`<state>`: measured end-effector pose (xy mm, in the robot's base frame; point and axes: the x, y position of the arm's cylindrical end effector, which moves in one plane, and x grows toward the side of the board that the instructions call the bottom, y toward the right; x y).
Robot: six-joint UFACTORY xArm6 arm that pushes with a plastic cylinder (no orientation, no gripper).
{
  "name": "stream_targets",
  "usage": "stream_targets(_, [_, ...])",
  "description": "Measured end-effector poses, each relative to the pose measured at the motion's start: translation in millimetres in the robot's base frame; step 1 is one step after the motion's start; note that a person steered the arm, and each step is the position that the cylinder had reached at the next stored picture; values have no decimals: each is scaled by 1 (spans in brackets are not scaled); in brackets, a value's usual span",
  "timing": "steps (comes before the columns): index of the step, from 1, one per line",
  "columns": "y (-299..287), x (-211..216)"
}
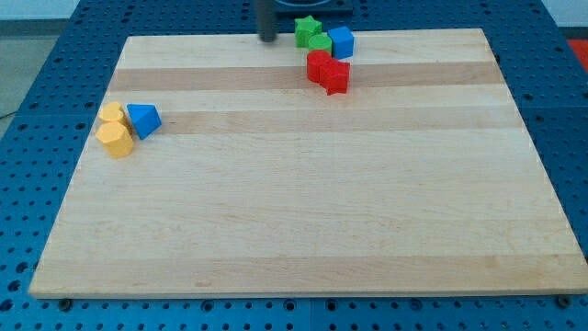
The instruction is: Slide the blue cube to the top right side of the green circle
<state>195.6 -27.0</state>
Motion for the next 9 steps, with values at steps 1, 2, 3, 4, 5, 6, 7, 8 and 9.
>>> stream_targets(1, [54,37])
stream_targets(2, [74,76])
stream_targets(3, [25,90])
stream_targets(4, [-37,84])
stream_targets(5, [-66,41])
stream_targets(6, [-69,-4])
stream_targets(7, [-68,-4])
stream_targets(8, [-50,-4])
stream_targets(9, [-9,-2])
